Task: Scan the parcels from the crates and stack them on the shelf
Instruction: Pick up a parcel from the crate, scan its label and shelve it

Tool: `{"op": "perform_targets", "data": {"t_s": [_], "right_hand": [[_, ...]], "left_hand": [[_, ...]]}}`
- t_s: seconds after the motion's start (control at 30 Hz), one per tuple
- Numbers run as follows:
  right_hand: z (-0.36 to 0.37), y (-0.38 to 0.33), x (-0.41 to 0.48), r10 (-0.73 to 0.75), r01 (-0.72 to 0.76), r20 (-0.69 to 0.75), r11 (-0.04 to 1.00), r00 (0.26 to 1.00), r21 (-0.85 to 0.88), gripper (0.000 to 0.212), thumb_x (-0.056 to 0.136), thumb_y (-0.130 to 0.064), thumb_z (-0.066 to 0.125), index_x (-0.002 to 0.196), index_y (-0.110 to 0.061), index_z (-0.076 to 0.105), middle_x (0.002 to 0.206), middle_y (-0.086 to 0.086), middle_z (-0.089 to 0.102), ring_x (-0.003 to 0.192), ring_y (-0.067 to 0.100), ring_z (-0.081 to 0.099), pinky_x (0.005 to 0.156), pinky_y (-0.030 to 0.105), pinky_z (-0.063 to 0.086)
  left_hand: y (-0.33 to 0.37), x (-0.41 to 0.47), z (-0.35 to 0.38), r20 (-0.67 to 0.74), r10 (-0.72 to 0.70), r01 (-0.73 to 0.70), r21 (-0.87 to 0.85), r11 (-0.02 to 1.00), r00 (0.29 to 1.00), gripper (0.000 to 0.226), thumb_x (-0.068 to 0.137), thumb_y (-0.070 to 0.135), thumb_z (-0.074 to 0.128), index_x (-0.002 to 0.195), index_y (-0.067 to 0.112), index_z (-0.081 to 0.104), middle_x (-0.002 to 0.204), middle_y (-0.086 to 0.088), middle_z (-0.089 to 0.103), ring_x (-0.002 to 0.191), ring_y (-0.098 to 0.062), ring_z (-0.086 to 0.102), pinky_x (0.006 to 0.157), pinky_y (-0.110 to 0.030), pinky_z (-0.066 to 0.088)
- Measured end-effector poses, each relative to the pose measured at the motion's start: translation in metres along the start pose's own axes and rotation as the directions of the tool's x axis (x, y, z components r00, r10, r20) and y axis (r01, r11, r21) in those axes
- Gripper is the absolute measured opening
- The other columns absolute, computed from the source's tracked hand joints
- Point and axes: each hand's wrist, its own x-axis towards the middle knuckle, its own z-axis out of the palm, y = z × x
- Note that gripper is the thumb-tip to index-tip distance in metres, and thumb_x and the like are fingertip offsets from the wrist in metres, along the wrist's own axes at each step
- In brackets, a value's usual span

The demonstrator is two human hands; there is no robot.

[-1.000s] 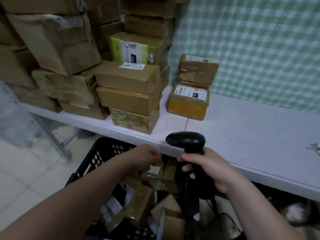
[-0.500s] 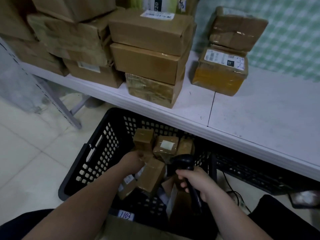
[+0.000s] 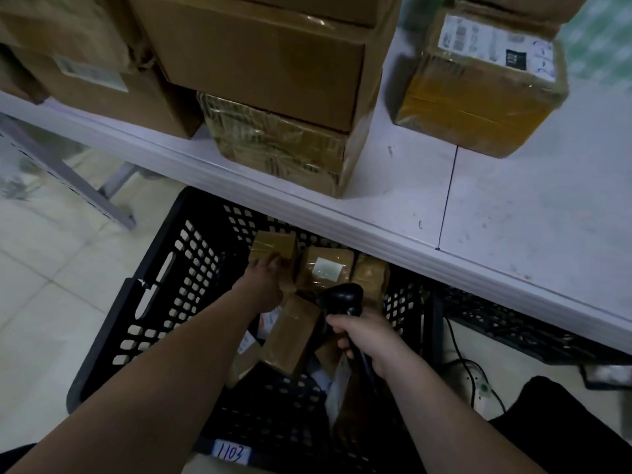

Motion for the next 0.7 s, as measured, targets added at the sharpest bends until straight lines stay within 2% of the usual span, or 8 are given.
{"op": "perform_targets", "data": {"t_s": [0.07,0.13,0.23,0.33,0.4,0.53,0.6,0.7], "right_hand": [[0.000,-0.001,0.006,-0.002,0.002,-0.005,1.000,1.000,-0.006,0.015,0.086,-0.021,0.068,0.099,-0.015,0.066,0.087,0.003,0.063,0.068,0.014,0.055,0.056,0.024,0.041],[-0.001,-0.002,0.010,-0.005,0.005,-0.010,1.000,1.000,0.006,0.012,0.087,-0.019,0.067,0.097,-0.014,0.066,0.083,0.002,0.061,0.065,0.013,0.053,0.055,0.024,0.040],[-0.001,-0.002,0.015,-0.003,0.003,-0.018,1.000,1.000,0.009,0.017,0.087,-0.018,0.066,0.102,-0.011,0.066,0.083,0.003,0.060,0.063,0.012,0.051,0.054,0.023,0.039],[0.000,0.000,0.017,-0.001,0.001,-0.008,1.000,1.000,0.019,0.008,0.087,-0.017,0.066,0.095,-0.014,0.064,0.081,0.003,0.059,0.062,0.012,0.050,0.053,0.022,0.038],[0.000,0.001,0.017,-0.004,0.004,0.001,1.000,1.000,0.018,0.005,0.087,-0.018,0.066,0.091,-0.017,0.064,0.083,0.002,0.060,0.065,0.012,0.052,0.055,0.023,0.040],[0.000,0.004,0.017,-0.010,0.010,0.018,1.000,1.000,0.025,0.008,0.087,-0.021,0.067,0.093,-0.023,0.063,0.088,0.001,0.062,0.070,0.013,0.055,0.059,0.024,0.043],[0.000,0.005,0.016,-0.011,0.011,0.018,0.999,1.000,0.031,0.008,0.087,-0.021,0.067,0.093,-0.023,0.062,0.089,0.001,0.062,0.071,0.013,0.055,0.059,0.024,0.043],[0.000,0.004,0.014,-0.005,0.004,0.014,0.999,1.000,0.048,0.008,0.087,-0.020,0.067,0.095,-0.021,0.063,0.088,0.001,0.062,0.071,0.014,0.054,0.060,0.024,0.042]], "left_hand": [[-0.001,0.007,0.004,0.037,-0.021,0.019,0.054,0.998,0.999,0.081,0.090,0.024,0.052,0.154,0.022,0.003,0.162,-0.005,-0.001,0.148,-0.033,-0.001,0.118,-0.048,0.017],[0.002,0.009,0.006,-0.004,-0.051,0.052,0.092,0.994,0.999,0.082,0.091,0.025,0.053,0.154,0.022,0.001,0.161,-0.005,-0.001,0.148,-0.031,-0.007,0.117,-0.048,0.022],[0.006,0.007,0.005,-0.120,-0.052,0.063,0.095,0.993,0.991,0.085,0.089,0.018,0.057,0.154,0.015,0.002,0.158,-0.012,0.010,0.147,-0.032,0.005,0.115,-0.045,0.025],[0.006,0.006,0.009,-0.136,-0.098,0.103,0.033,0.994,0.986,0.096,0.087,0.015,0.061,0.153,0.013,-0.009,0.155,-0.018,0.011,0.144,-0.036,0.015,0.113,-0.041,0.032],[0.004,0.004,0.011,-0.166,-0.111,0.126,0.087,0.988,0.980,0.099,0.087,0.013,0.063,0.153,0.013,-0.011,0.151,-0.018,0.010,0.140,-0.035,0.020,0.108,-0.038,0.038],[0.002,0.002,0.010,-0.222,-0.097,0.133,0.153,0.979,0.970,0.094,0.083,0.014,0.070,0.153,0.018,0.007,0.152,-0.013,0.009,0.137,-0.032,0.024,0.097,-0.036,0.049],[0.002,0.001,0.007,-0.247,-0.085,0.133,0.183,0.974,0.965,0.089,0.083,0.018,0.069,0.151,0.017,0.012,0.149,-0.009,0.022,0.135,-0.029,0.030,0.090,-0.035,0.051],[0.004,-0.008,0.002,-0.290,-0.065,0.128,0.204,0.971,0.955,0.088,0.079,0.039,0.070,0.147,0.015,0.020,0.140,-0.005,0.037,0.128,-0.025,0.036,0.086,-0.035,0.048]]}}
